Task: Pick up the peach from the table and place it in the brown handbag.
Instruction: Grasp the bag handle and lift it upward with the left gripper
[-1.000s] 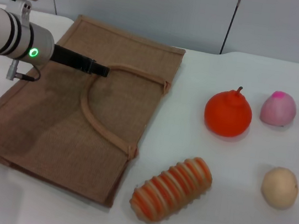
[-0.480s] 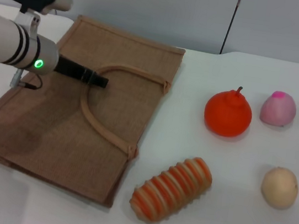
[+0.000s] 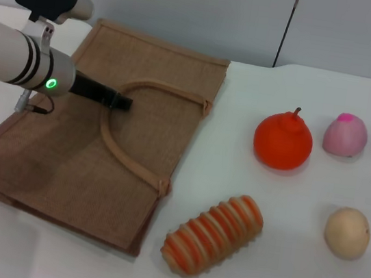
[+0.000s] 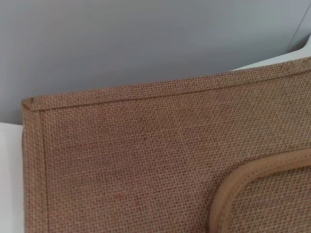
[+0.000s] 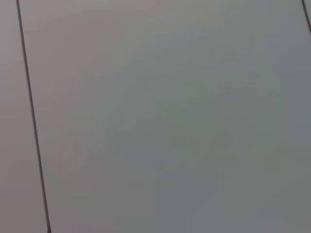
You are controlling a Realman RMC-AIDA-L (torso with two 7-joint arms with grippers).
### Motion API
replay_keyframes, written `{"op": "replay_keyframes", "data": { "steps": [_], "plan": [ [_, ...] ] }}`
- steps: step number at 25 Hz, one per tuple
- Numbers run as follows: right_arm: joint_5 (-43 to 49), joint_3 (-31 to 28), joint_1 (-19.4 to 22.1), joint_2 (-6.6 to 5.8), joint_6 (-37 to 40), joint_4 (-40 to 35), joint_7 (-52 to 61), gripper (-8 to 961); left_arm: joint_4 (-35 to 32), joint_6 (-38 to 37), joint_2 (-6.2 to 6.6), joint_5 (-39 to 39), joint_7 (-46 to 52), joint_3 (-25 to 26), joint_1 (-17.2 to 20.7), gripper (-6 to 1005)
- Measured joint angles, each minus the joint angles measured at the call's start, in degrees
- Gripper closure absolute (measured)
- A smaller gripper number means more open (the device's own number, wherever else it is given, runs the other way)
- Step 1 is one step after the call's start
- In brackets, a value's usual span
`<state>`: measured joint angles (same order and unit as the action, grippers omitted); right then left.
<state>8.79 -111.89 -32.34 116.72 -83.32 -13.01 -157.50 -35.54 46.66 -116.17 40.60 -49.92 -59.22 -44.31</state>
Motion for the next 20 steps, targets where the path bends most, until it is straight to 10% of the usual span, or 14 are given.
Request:
{"op": "replay_keyframes", "data": {
  "steps": [20],
  "plan": [
    [0.54, 0.36, -0.01, 0.00, 0.00, 0.00, 0.00, 75, -0.26, -1.03, -0.22, 2.76, -0.14, -0.43, 0.66, 874]
  ]
}}
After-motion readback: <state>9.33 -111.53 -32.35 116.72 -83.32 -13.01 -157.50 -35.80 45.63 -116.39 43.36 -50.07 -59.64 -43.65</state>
